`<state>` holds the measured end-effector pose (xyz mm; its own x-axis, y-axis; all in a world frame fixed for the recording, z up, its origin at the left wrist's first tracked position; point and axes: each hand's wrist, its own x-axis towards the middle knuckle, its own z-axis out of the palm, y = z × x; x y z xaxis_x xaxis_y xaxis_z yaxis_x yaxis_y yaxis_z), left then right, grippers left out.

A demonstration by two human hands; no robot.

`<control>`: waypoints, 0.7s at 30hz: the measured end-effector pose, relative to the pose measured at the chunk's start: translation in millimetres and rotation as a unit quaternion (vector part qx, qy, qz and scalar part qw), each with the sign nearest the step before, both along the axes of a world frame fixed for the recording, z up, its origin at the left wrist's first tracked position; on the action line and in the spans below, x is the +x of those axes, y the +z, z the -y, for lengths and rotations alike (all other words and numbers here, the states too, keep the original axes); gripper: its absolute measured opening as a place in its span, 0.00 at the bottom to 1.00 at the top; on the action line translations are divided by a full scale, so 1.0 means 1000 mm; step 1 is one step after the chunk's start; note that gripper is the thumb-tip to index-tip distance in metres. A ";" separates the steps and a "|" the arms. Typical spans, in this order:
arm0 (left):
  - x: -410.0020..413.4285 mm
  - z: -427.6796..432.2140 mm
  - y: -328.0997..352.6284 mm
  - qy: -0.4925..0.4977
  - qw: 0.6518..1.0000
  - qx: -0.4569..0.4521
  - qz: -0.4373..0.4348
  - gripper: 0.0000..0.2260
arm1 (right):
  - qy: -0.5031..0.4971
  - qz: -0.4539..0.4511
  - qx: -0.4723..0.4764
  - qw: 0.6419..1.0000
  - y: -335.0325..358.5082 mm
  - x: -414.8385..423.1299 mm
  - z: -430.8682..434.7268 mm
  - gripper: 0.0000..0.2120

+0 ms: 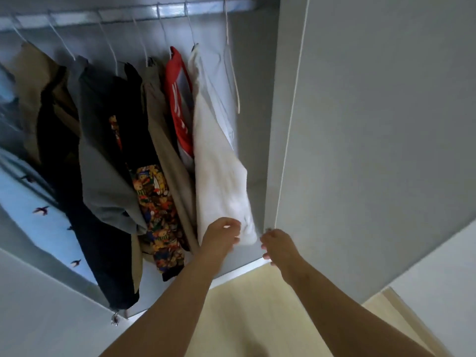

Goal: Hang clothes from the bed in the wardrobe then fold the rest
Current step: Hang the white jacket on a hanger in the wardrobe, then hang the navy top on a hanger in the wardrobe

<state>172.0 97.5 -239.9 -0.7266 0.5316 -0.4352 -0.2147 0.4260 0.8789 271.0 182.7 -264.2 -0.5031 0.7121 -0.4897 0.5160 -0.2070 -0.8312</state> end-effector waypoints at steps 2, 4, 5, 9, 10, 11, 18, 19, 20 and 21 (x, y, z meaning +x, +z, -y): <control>0.025 0.012 -0.002 -0.036 0.999 -0.001 0.008 0.07 | -0.035 -0.007 -0.015 0.999 -0.002 0.030 0.021 0.05; 0.050 0.028 -0.005 -0.068 0.998 -0.006 0.016 0.07 | -0.078 -0.009 -0.027 0.997 -0.005 0.061 0.044 0.06; 0.067 0.039 -0.009 -0.091 0.996 -0.011 0.020 0.07 | -0.098 -0.004 -0.030 0.995 -0.007 0.078 0.059 0.05; 0.140 0.080 -0.025 -0.195 0.980 -0.038 0.030 0.06 | -0.187 0.006 -0.060 0.980 -0.019 0.160 0.123 0.04; 0.159 0.089 -0.028 -0.220 0.974 -0.047 0.034 0.06 | -0.210 0.009 -0.070 0.975 -0.021 0.183 0.138 0.04; 0.179 0.097 -0.031 -0.246 0.967 -0.054 0.038 0.06 | -0.236 0.009 -0.080 0.968 -0.024 0.206 0.153 0.04; 0.326 0.131 -0.044 -0.398 0.915 -0.073 0.008 0.06 | -0.414 -0.012 -0.110 0.904 -0.043 0.360 0.240 0.05; 0.351 0.138 -0.047 -0.418 0.906 -0.075 0.008 0.06 | -0.433 -0.013 -0.109 0.895 -0.045 0.384 0.254 0.05; 0.377 0.147 -0.049 -0.436 0.897 -0.075 0.011 0.06 | -0.453 -0.014 -0.108 0.885 -0.047 0.410 0.269 0.05; 0.406 0.157 -0.052 -0.454 0.887 -0.075 0.015 0.06 | -0.475 -0.016 -0.107 0.873 -0.049 0.437 0.286 0.05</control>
<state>578.0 -59.4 -292.3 -0.0143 0.8262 -0.5631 0.2554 0.5475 0.7969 707.9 -103.0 -313.0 0.2496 0.7092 -0.6593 0.0034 -0.6815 -0.7318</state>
